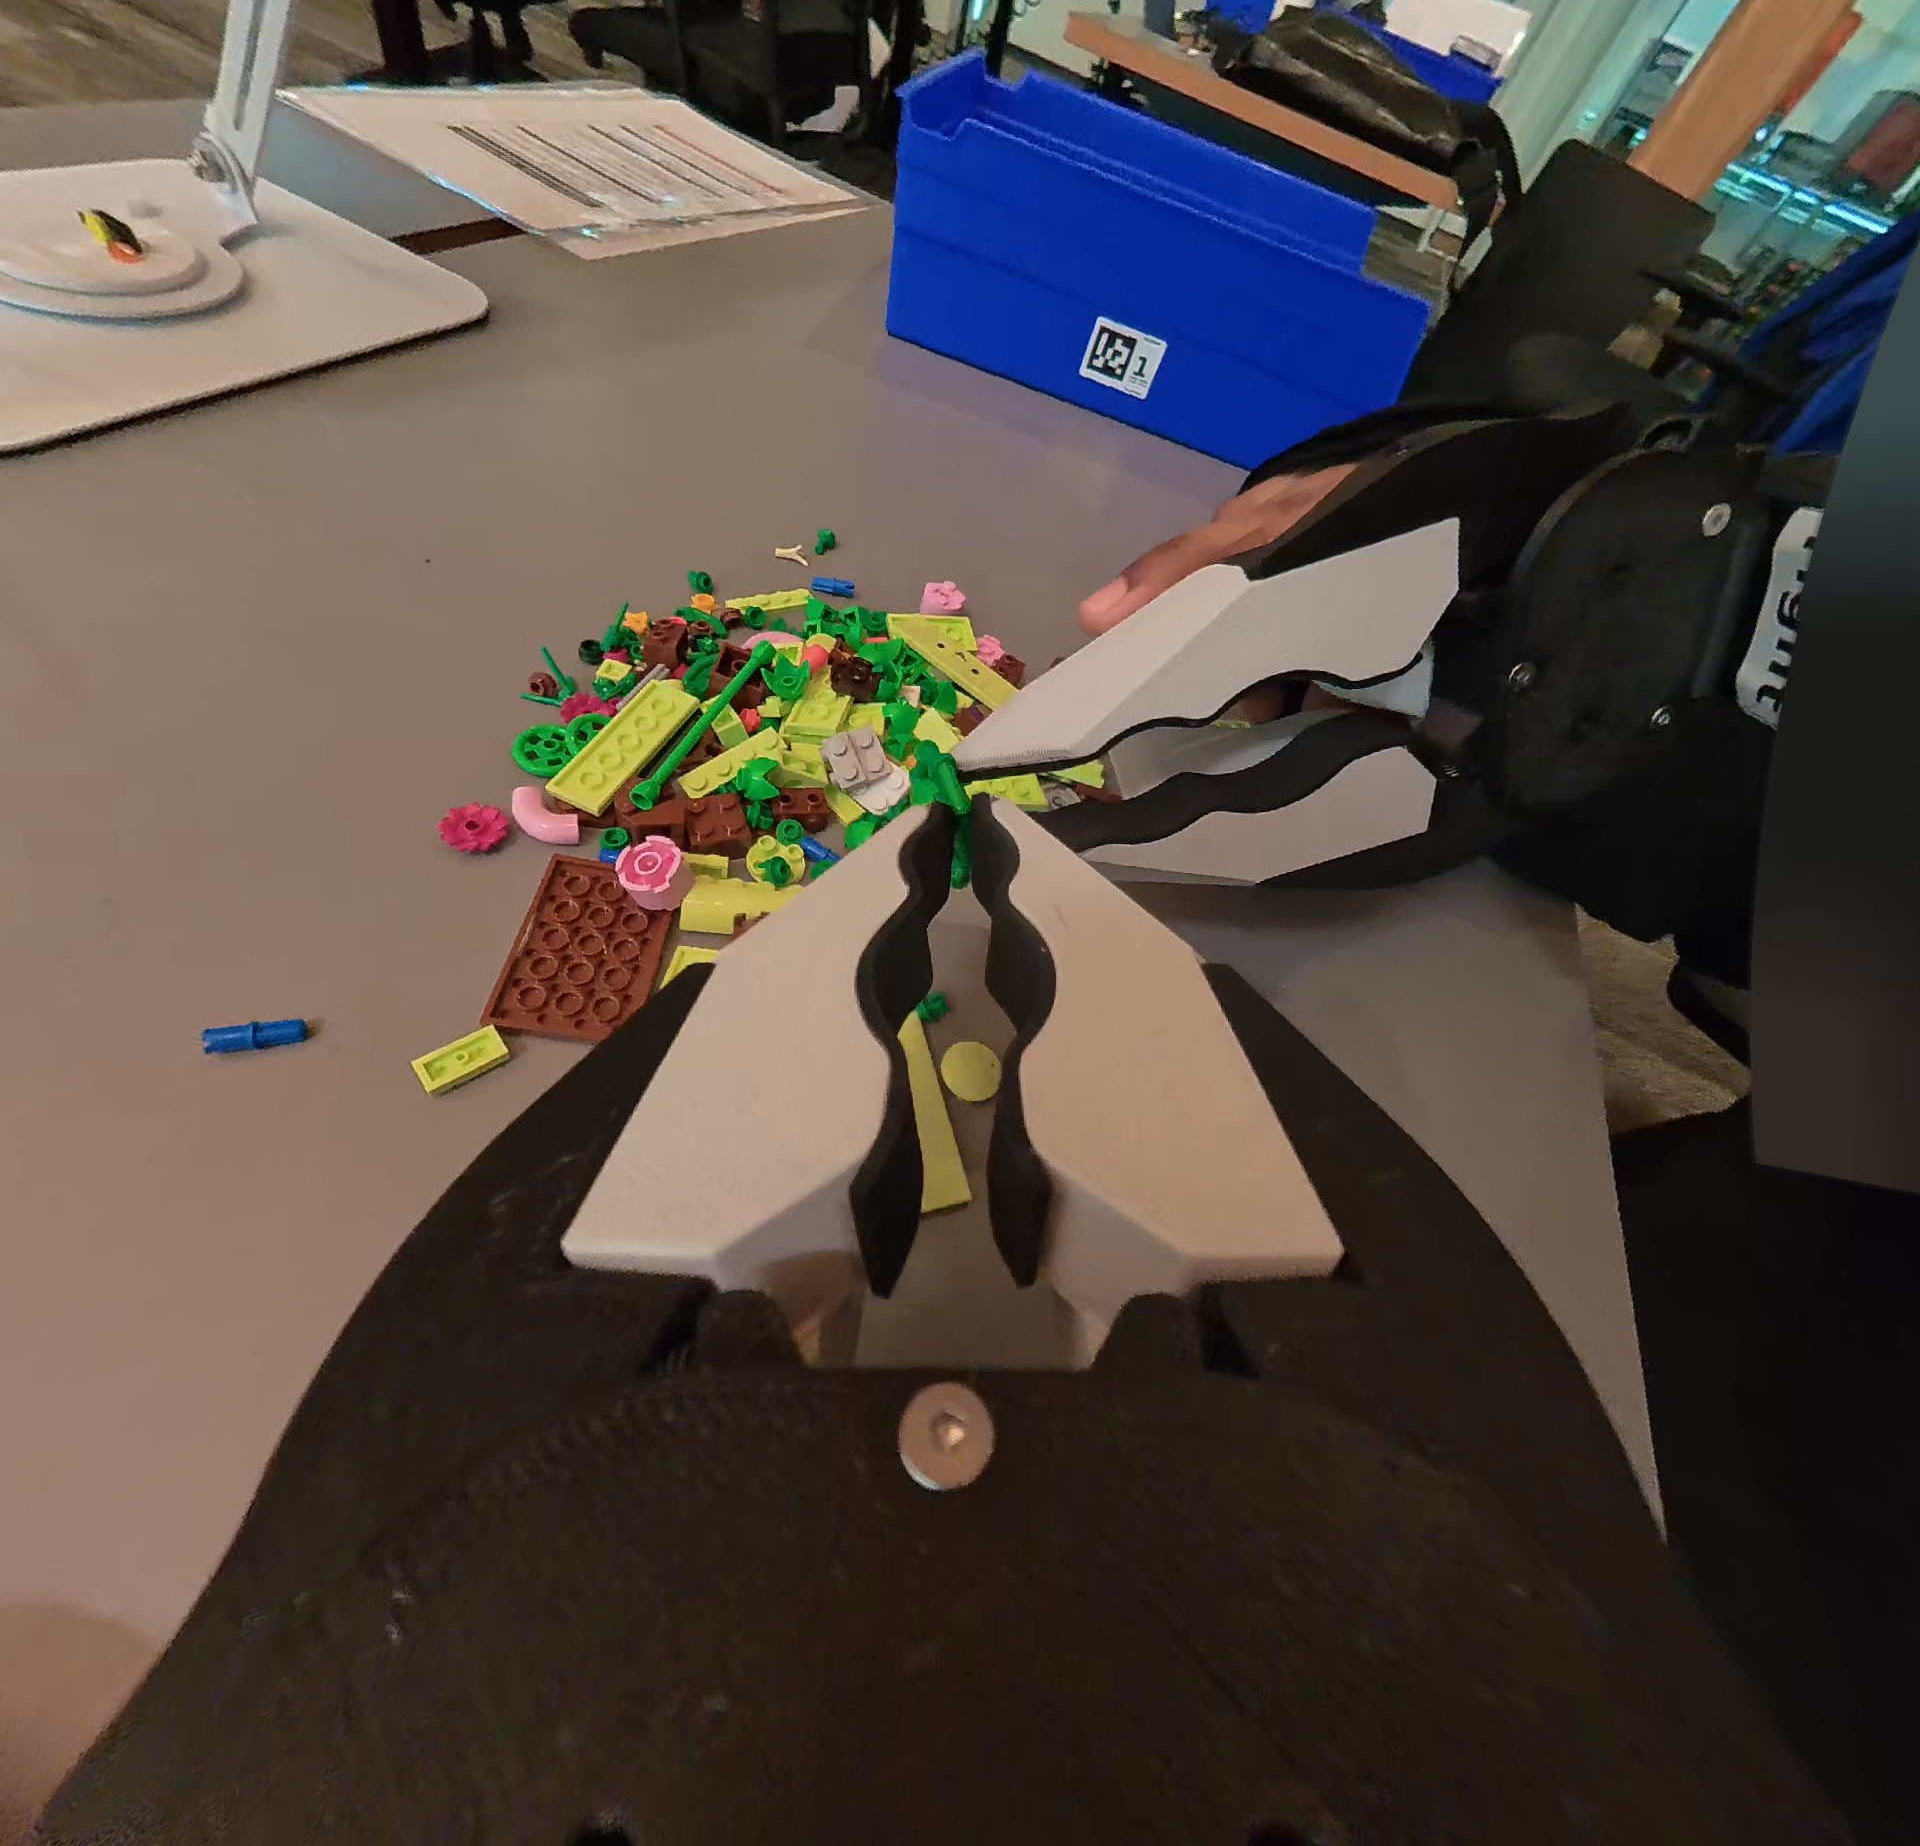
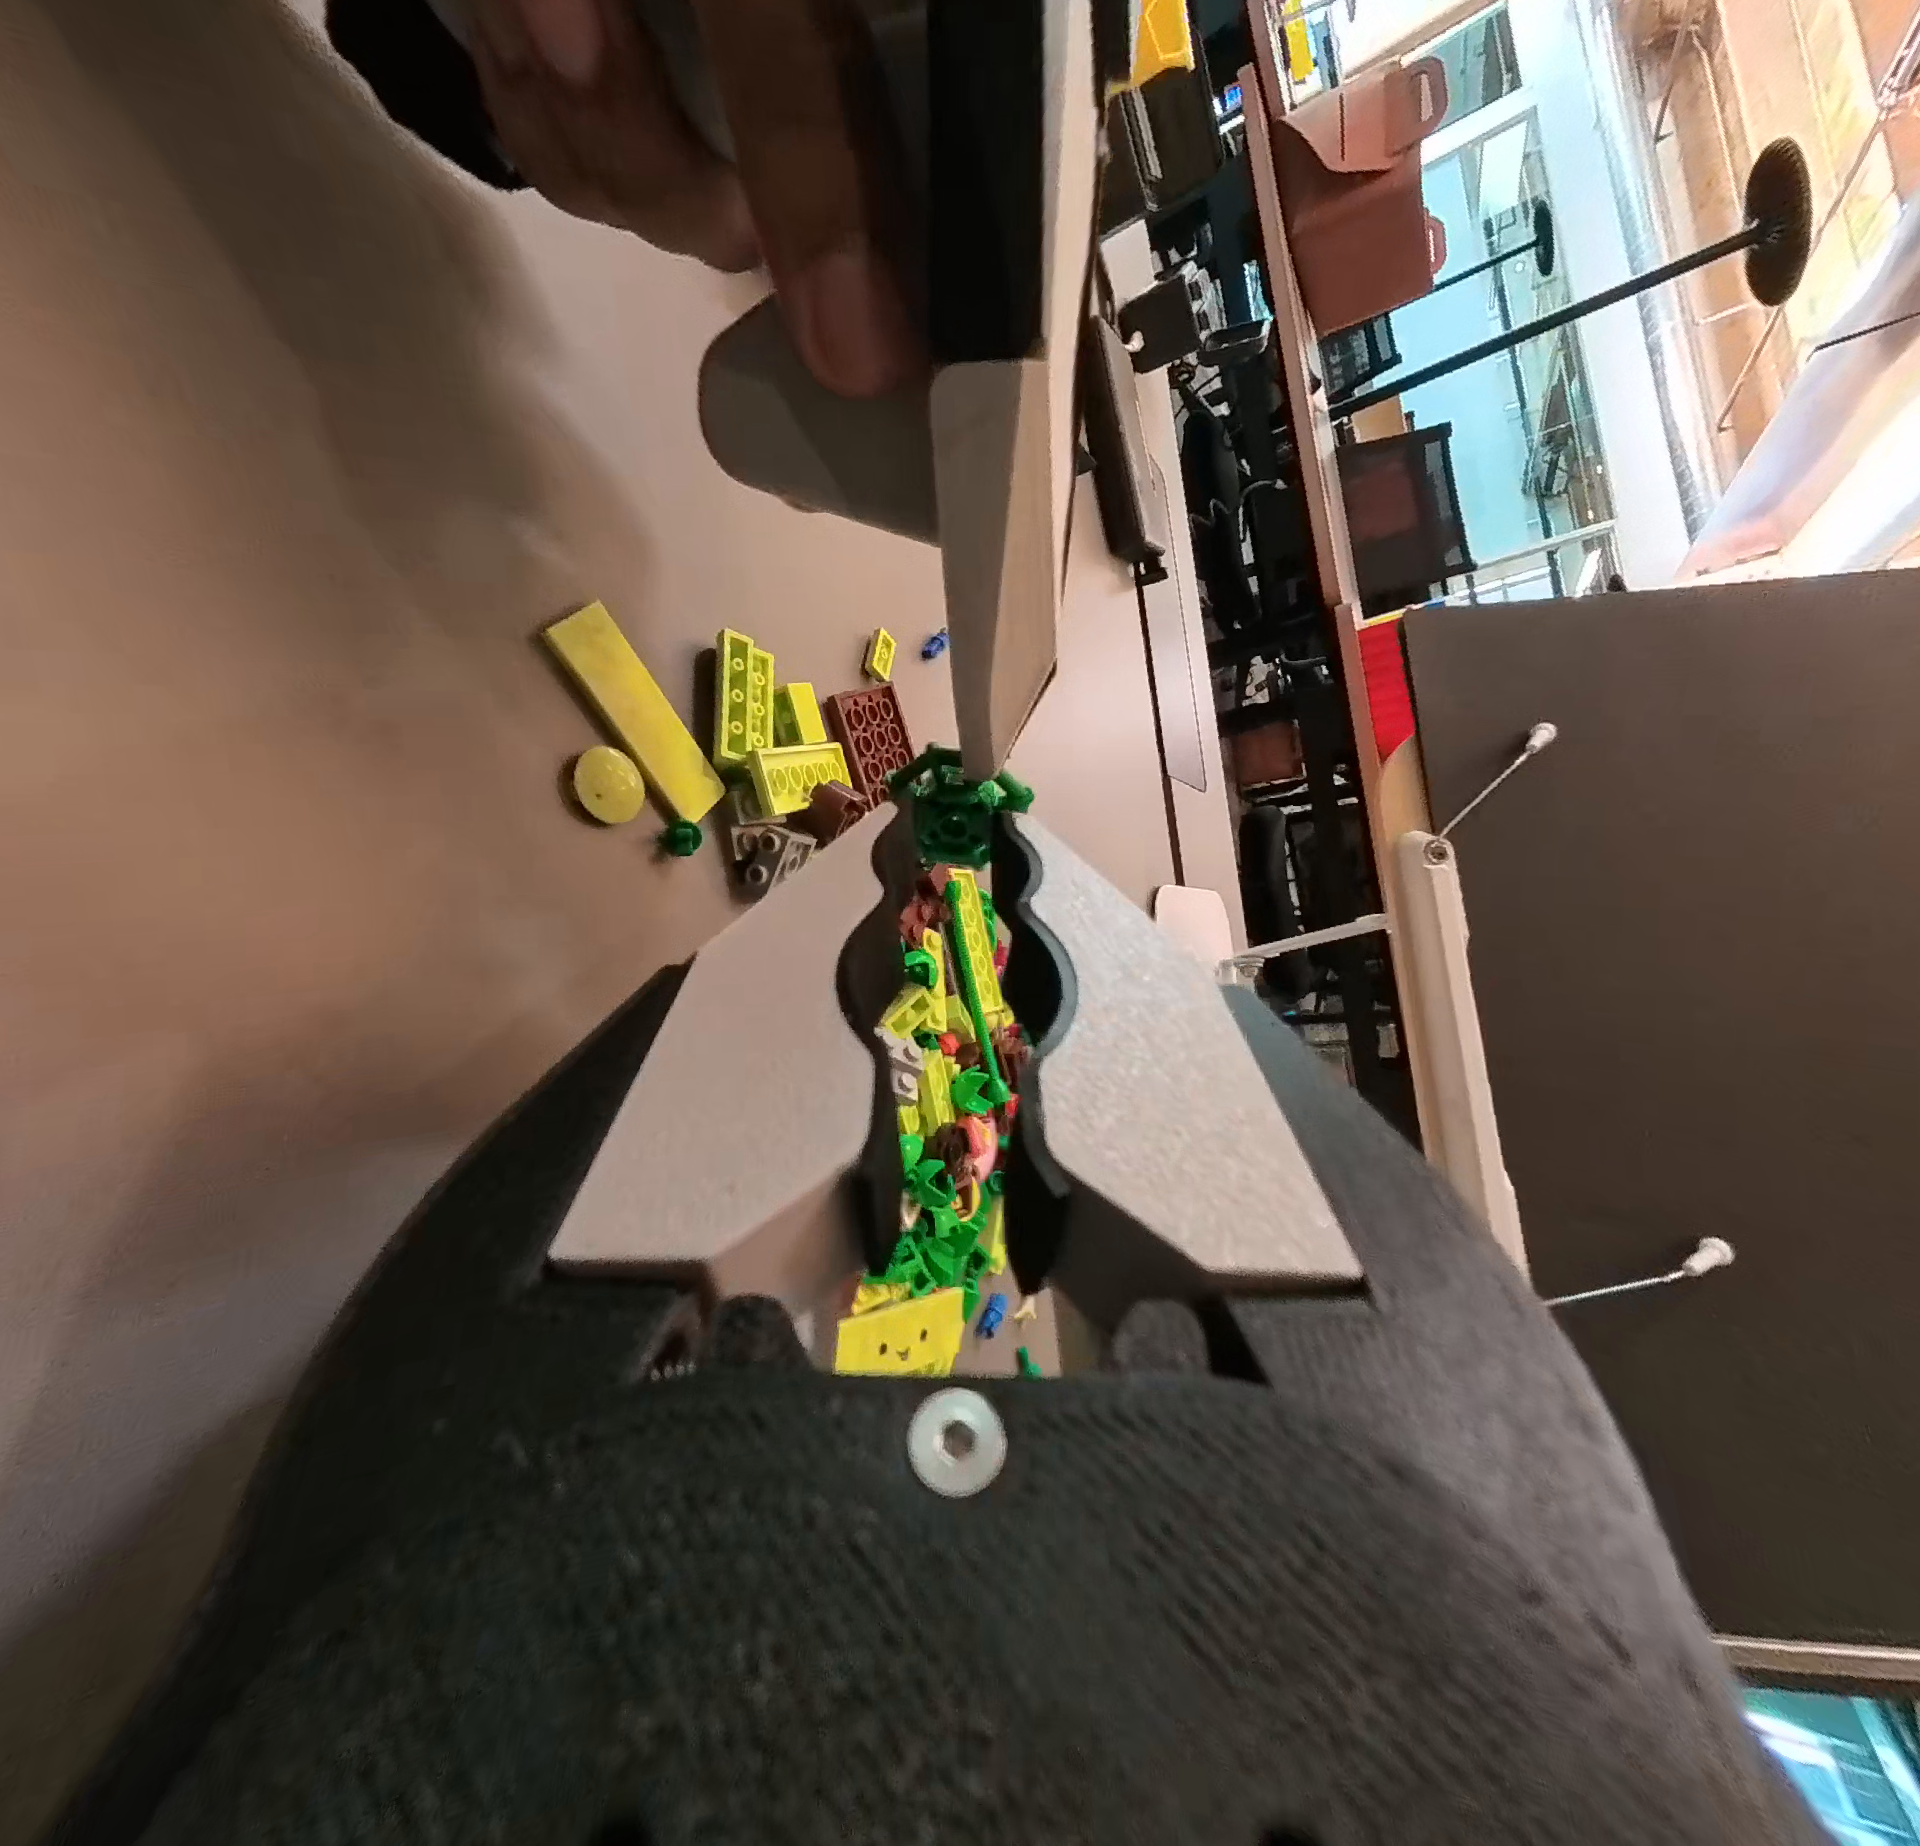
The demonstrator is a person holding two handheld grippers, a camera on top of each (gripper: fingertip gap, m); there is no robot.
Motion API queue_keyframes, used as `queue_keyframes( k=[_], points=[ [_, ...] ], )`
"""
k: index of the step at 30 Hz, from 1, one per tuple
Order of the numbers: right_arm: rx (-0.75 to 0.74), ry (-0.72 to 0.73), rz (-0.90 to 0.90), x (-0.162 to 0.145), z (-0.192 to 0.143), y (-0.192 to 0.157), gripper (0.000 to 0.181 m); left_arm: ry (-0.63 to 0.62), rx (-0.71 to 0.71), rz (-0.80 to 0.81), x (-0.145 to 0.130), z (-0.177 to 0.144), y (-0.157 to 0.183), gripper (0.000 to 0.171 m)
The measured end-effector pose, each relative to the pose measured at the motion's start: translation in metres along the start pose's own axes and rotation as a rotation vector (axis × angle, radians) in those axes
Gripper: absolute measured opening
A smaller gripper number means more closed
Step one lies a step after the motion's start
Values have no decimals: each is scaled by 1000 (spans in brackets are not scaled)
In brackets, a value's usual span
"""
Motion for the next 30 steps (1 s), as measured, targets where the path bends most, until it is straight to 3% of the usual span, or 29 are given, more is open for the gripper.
queue_keyframes(
  k=[10,13,17,19,23,30],
  points=[
    [-22,-11,9,0,1,2,11,10,144,117,0,2,-4,0],
    [-39,7,1,-1,-5,3,11,16,264,135,1,-2,-33,0],
    [-49,14,6,-1,-5,7,11,107,-29,-153,15,-12,-29,0],
    [-47,29,23,0,-5,9,11,95,-174,-275,17,-15,-23,6],
    [-50,86,75,3,-7,14,11,27,-143,-157,2,-5,-12,13],
    [-50,88,79,1,-7,13,11,55,-210,-196,4,-6,-5,12]
  ],
)
Point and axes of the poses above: each gripper's, where its closed fingertips meet, z out along the fingers, x out of its top, y = z × x across the jaws, the point moved 3 cm from there along -z, back along the fingers, and after that the axes turned 14 degrees about x, right-handed, at the moved point
